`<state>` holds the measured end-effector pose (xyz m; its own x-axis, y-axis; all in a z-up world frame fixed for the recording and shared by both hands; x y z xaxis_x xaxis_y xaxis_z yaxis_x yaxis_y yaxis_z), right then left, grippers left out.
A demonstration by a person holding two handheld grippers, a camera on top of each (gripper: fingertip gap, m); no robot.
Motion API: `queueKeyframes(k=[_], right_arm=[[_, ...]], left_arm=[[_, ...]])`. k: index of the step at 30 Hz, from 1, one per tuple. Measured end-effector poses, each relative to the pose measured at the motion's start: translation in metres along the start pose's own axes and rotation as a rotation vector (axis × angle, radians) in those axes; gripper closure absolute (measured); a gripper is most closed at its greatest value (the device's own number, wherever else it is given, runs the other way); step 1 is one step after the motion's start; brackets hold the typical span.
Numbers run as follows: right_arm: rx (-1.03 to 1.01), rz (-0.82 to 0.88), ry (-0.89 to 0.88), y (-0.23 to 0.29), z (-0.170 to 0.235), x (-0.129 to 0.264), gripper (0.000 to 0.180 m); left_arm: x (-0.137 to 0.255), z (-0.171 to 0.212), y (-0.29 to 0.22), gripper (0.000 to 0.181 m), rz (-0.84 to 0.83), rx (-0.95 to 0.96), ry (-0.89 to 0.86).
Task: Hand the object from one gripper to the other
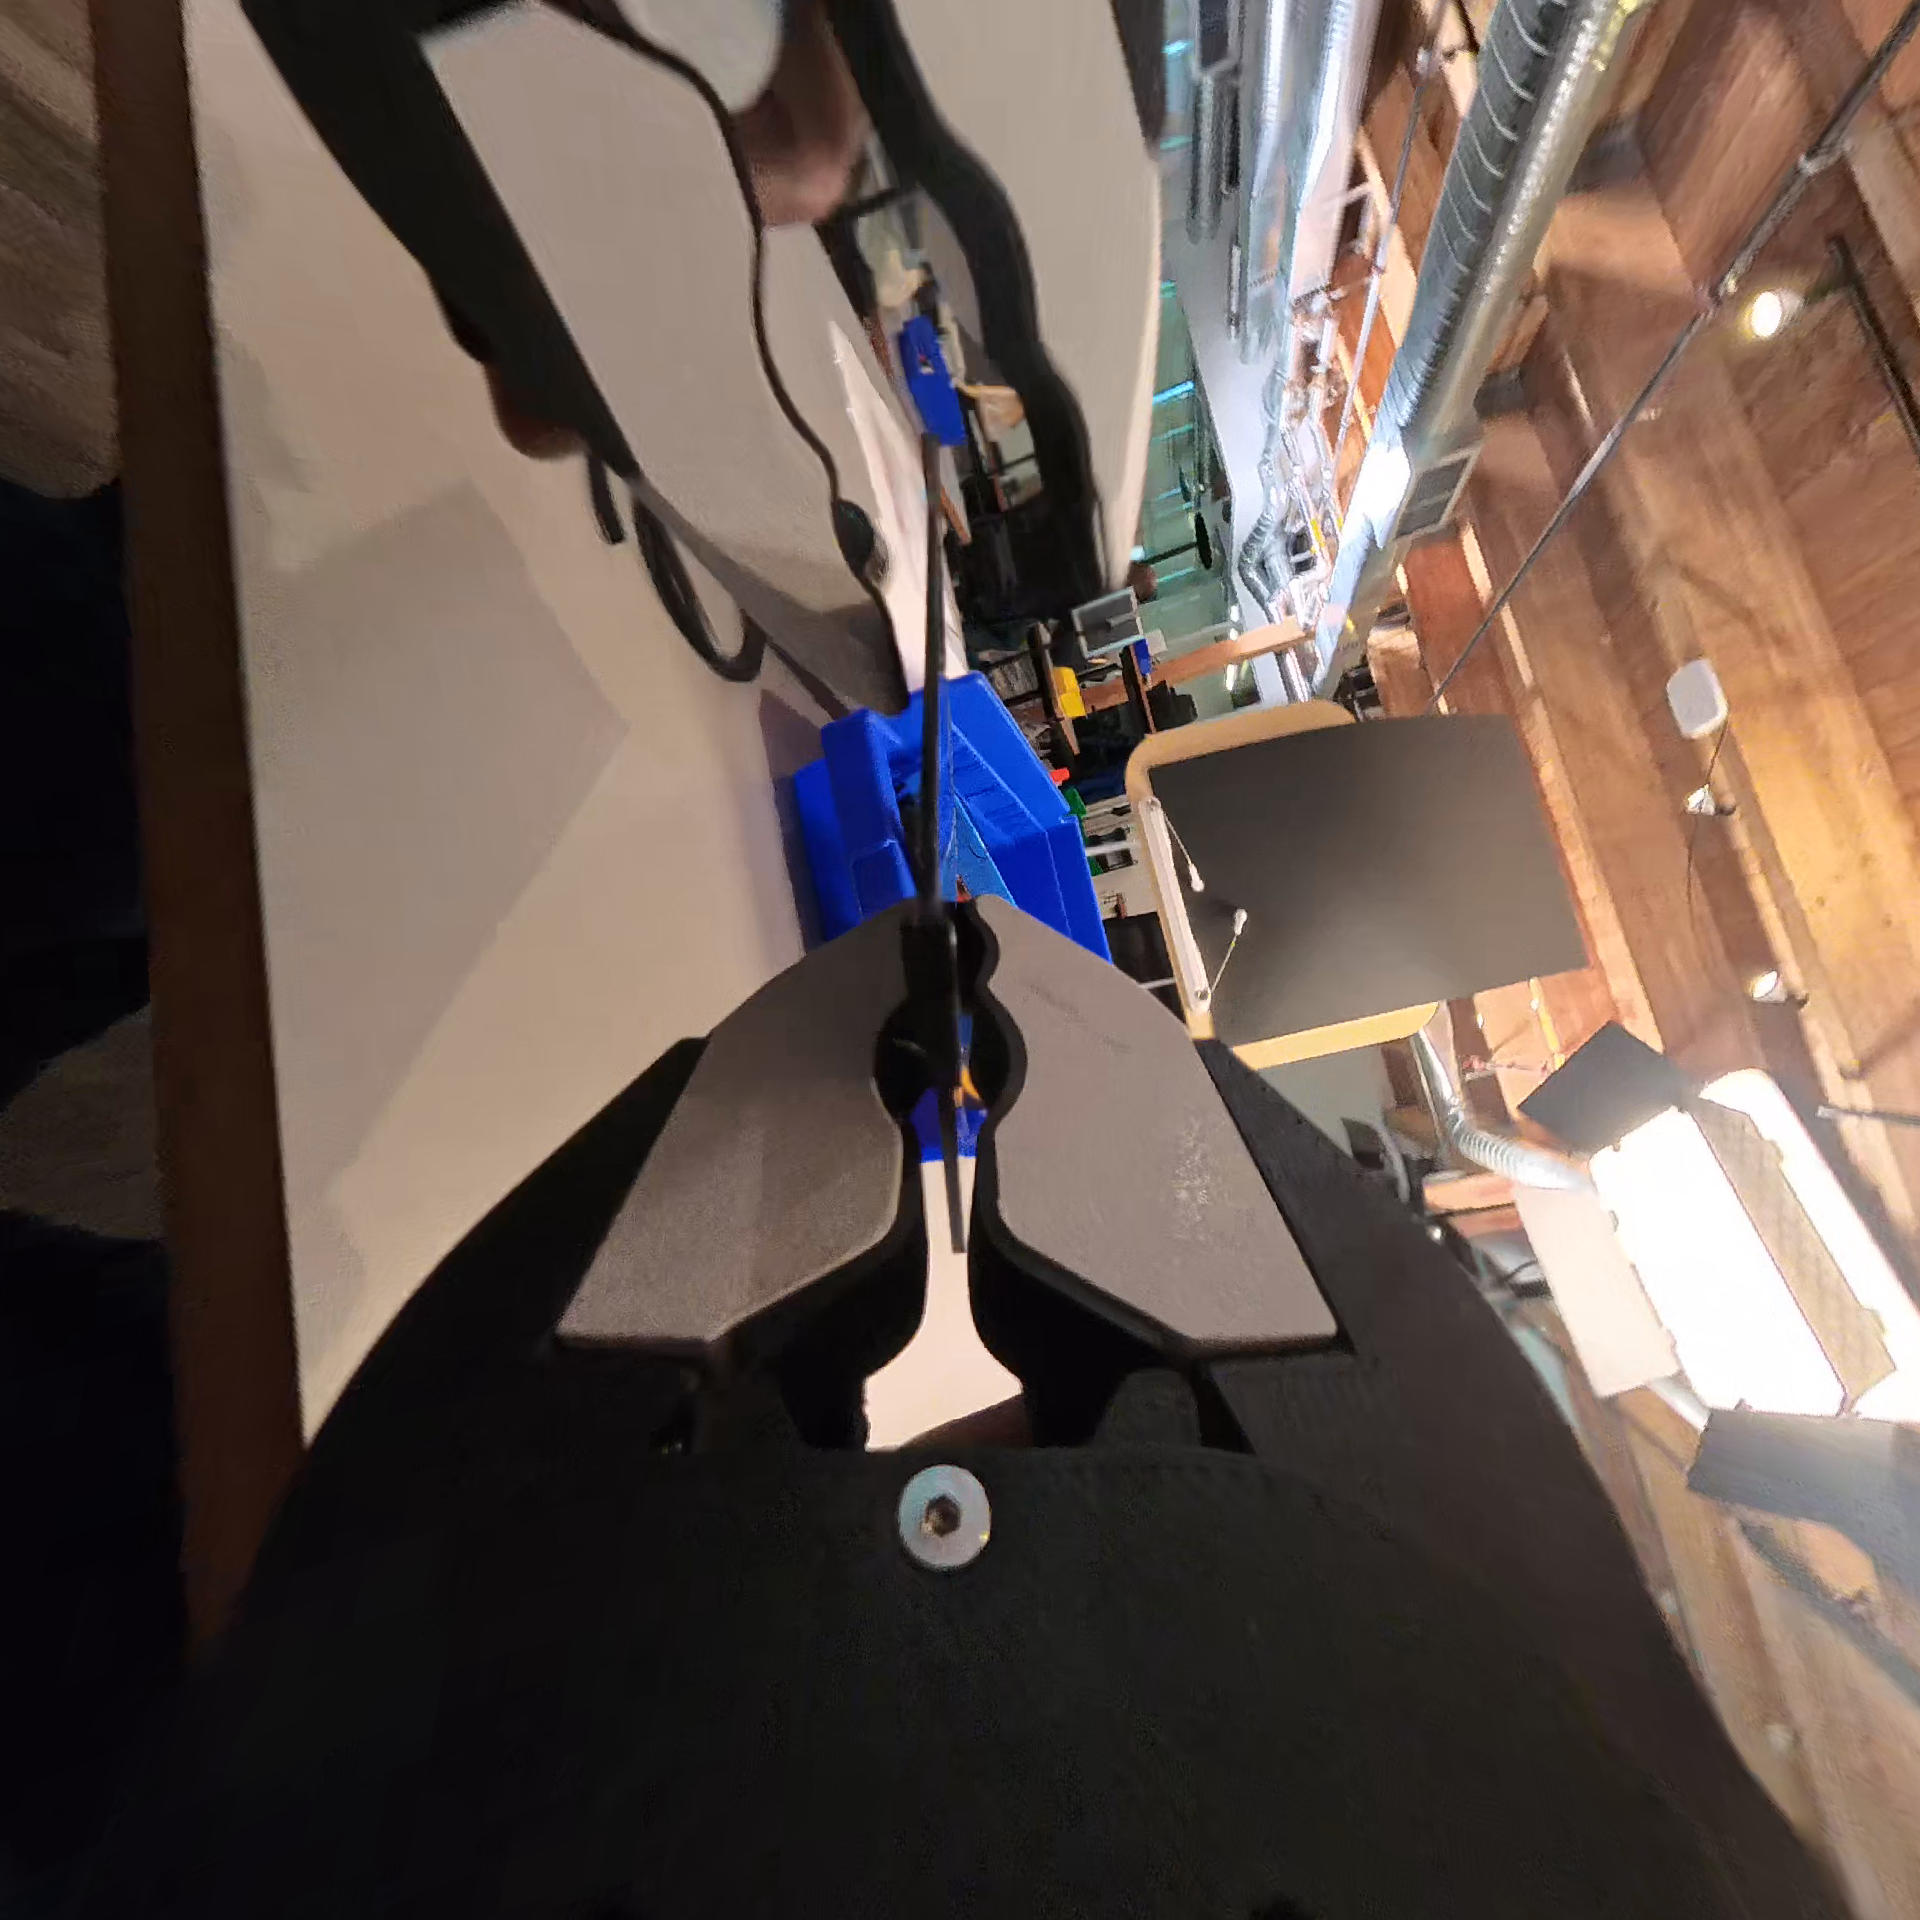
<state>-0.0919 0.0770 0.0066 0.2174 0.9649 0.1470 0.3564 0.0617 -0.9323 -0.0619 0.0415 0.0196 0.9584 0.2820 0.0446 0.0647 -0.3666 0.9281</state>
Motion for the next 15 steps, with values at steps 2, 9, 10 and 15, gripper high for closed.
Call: queueKeyframes(k=[2,9,10,15], right_arm=[[-0.088,0.009,-0.018,-0.006,0.004,-0.003,0.179],[-0.580,-0.187,-0.247,-0.021,0.003,0.002,0.179],[-0.638,-0.239,-0.295,-0.022,0.002,0.005,0.179],[-0.898,-0.565,-0.529,-0.021,-0.005,0.025,0.179]], left_arm=[[0.005,-0.002,0.013,0.136,-0.025,0.111,-0.068],[0.020,0.019,0.057,0.122,0.019,0.715,-0.327],[0.022,0.024,0.062,0.121,0.025,0.785,-0.354],[0.031,0.042,0.072,0.121,0.147,0.992,-0.459]])
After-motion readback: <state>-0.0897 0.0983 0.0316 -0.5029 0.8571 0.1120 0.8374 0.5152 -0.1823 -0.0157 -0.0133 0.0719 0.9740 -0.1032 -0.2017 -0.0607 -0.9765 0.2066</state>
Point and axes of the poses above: each gripper's, where its closed fingertips meet, x back along the fingers, z out of its underside, y = z × x across the jaws, the point moved 1 cm from there along x, back along the fingers, and after that the axes turned 10 degrees about y, right-handed, at the moved point
